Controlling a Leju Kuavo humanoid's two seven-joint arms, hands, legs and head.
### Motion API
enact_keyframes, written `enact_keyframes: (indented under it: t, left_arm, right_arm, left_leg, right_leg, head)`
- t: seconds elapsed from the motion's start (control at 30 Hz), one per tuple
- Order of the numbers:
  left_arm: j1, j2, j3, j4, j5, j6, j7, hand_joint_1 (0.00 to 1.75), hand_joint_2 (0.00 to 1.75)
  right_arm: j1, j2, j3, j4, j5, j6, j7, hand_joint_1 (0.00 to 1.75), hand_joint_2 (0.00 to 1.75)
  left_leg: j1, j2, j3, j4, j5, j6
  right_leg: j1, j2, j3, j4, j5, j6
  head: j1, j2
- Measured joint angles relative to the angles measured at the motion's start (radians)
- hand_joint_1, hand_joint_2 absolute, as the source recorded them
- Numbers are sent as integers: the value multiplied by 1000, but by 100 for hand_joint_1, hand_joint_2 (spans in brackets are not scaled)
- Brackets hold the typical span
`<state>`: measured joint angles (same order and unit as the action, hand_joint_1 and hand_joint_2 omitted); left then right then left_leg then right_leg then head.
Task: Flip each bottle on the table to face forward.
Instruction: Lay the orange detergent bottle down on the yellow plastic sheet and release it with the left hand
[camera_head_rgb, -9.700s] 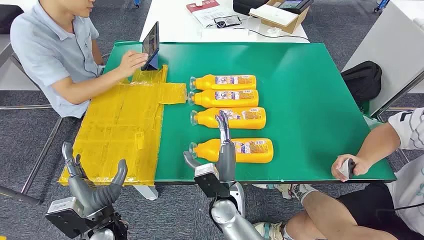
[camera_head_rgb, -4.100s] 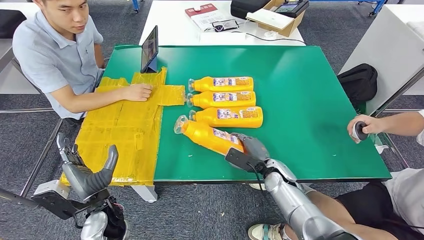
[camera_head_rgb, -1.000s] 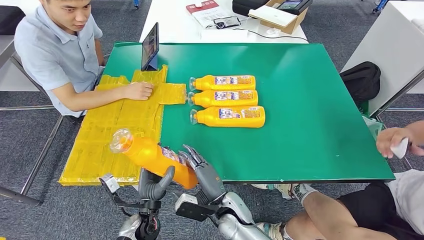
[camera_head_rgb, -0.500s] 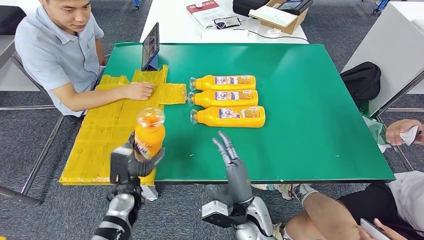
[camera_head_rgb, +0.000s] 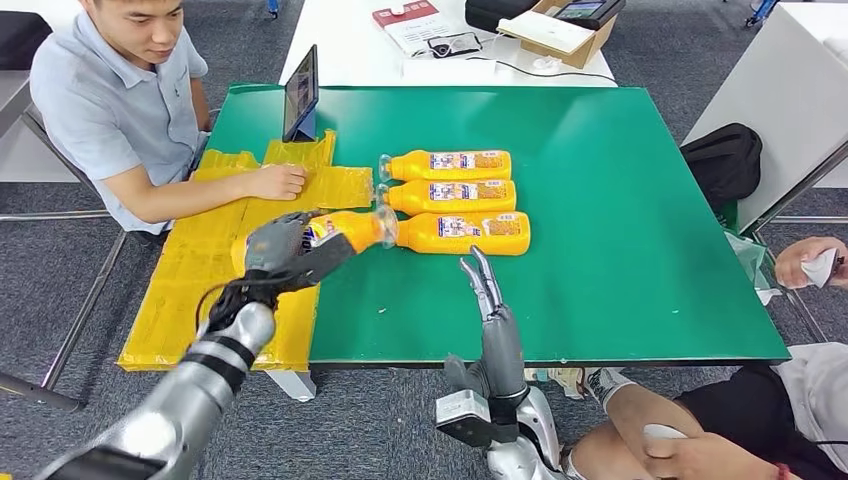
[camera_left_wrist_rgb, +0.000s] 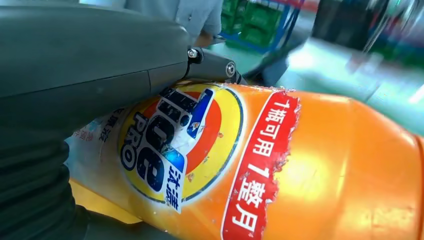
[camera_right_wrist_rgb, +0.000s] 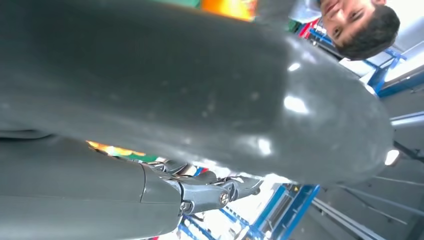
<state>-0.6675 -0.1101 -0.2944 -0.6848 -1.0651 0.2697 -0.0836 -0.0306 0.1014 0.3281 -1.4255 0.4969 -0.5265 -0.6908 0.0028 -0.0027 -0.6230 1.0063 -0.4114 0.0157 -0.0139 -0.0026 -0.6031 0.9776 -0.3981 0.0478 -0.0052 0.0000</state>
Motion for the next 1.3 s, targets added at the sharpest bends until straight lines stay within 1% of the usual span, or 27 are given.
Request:
enact_keyframes:
  t: [0.07,0.17,0.27,0.33,0.37,0.4,0.47,0.5,0.53,0.67,0.8,0.87,1.13,1.3]
  left_arm:
    - [-66,5,-46,83,-95,-73,63,175,175]
    - [-133,8,-104,177,-164,-153,122,175,175]
    - [-172,9,-133,241,-181,-204,170,175,175]
    - [-186,10,-137,269,-175,-218,185,175,175]
    - [-190,10,-137,280,-171,-221,189,154,175]
    - [-194,10,-137,289,-169,-222,191,117,175]
    - [-198,11,-137,303,-166,-226,193,32,175]
    - [-200,11,-137,309,-164,-233,192,9,175]
    - [-201,12,-137,314,-159,-245,188,2,175]
    - [-211,20,-122,334,-102,-320,130,0,175]
    - [-225,32,-67,344,-2,-385,28,0,175]
    - [-232,38,-42,347,18,-401,3,0,175]
    - [-242,52,6,355,37,-414,-22,0,175]
    - [-242,69,42,353,90,-380,-90,0,175]
  right_arm:
    - [-5,3,-8,1,-16,25,-3,0,0]
    - [-24,7,-15,5,-40,53,-4,0,0]
    - [-47,11,-16,15,-52,69,-5,0,0]
    - [-60,13,-17,21,-57,74,-5,0,0]
    - [-65,13,-18,24,-59,75,-5,0,0]
    - [-69,14,-18,27,-61,76,-5,0,0]
    - [-74,15,-19,33,-63,77,-5,0,0]
    - [-76,15,-19,35,-65,79,-5,0,0]
    - [-78,15,-19,38,-69,81,-5,0,0]
    - [-97,15,-25,53,-103,85,-5,0,0]
    - [-119,10,-33,72,-145,81,-5,0,0]
    - [-127,6,-36,79,-154,79,-5,0,0]
    - [-142,-1,-38,98,-173,75,-5,0,0]
    - [-142,-7,-38,109,-216,66,-5,0,0]
  left_leg:
    - [0,0,0,0,0,0]
    - [0,0,0,0,0,0]
    - [0,0,0,0,0,0]
    - [0,0,0,0,0,0]
    - [0,0,-1,0,0,0]
    - [0,0,-1,0,0,0]
    - [0,0,-1,0,0,0]
    - [0,0,-1,0,0,0]
    - [0,0,-1,0,0,0]
    - [0,0,-1,0,0,0]
    - [0,0,-1,0,1,0]
    - [0,0,-1,0,1,0]
    - [0,0,-1,0,1,0]
    - [0,0,-1,0,1,0]
  right_leg:
    - [0,0,0,1,0,0]
    - [0,0,0,1,0,0]
    - [0,0,0,1,0,0]
    - [0,0,0,1,0,0]
    - [0,0,0,1,0,0]
    - [0,0,0,1,0,0]
    - [0,0,0,1,0,0]
    - [0,0,0,1,0,0]
    - [0,0,0,1,0,0]
    - [0,0,0,1,0,0]
    - [0,0,0,1,0,0]
    - [0,0,0,1,0,0]
    - [0,0,0,1,0,0]
    - [0,0,0,1,0,0]
  head:
    - [0,0]
    - [0,0]
    - [0,0]
    - [0,0]
    - [0,0]
    - [0,0]
    - [0,0]
    - [0,0]
    - [0,0]
    - [0,0]
    - [0,0]
    - [0,0]
    - [0,0]
    - [0,0]
